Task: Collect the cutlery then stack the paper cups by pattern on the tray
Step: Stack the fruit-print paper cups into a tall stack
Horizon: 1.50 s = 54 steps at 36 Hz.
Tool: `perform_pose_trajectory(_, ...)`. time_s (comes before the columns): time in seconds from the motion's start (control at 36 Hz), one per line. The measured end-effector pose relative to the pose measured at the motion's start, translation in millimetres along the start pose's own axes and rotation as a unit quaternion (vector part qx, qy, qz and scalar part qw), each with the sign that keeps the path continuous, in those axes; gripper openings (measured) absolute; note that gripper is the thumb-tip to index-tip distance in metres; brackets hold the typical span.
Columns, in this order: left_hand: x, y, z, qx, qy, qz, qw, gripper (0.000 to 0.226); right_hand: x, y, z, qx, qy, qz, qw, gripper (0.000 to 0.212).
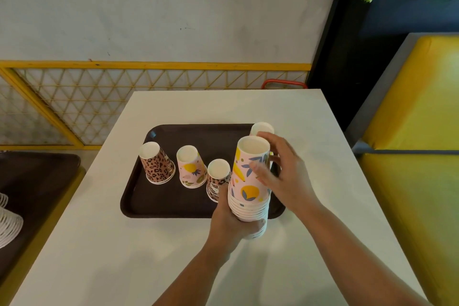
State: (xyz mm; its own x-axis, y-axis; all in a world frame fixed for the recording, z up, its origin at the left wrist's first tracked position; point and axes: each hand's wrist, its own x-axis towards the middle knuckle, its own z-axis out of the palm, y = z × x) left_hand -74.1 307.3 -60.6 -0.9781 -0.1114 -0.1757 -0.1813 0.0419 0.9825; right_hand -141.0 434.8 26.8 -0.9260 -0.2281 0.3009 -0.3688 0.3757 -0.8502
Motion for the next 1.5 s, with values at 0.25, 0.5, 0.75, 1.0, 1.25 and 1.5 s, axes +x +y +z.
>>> perform_pose_trajectory(0.25, -1, 2, 4, 0.006, 0.002, -0.001, 1.000, 0.094, -8, -12, -4, 0.005, -0.004, 0.019, 1.000, 0.043)
perform_pose_trajectory(0.5, -2, 4, 4, 0.010, 0.001, 0.006, 1.000, 0.101, -7, -20, -7, 0.016, 0.011, 0.002, 1.000, 0.051)
perform_pose_trajectory(0.75, -3, 3, 3, 0.008, 0.003, 0.005, 1.000, 0.104, -1, -27, -9, 0.011, -0.001, 0.008, 1.000, 0.044)
perform_pose_trajectory(1.0, 0, 6, 4, -0.004, 0.005, 0.008, 1.000, 0.100, -2, -25, -5, 0.003, 0.001, -0.001, 1.000, 0.052)
perform_pose_trajectory(1.25, 0, 3, 3, 0.000, 0.000, 0.001, 1.000, 0.103, 3, -30, -9, 0.020, 0.016, 0.004, 1.000, 0.039)
perform_pose_trajectory(1.5, 2, 1, 1, -0.011, 0.009, 0.000, 1.000, 0.095, 17, -36, -18, 0.090, 0.061, 0.020, 0.994, 0.028)
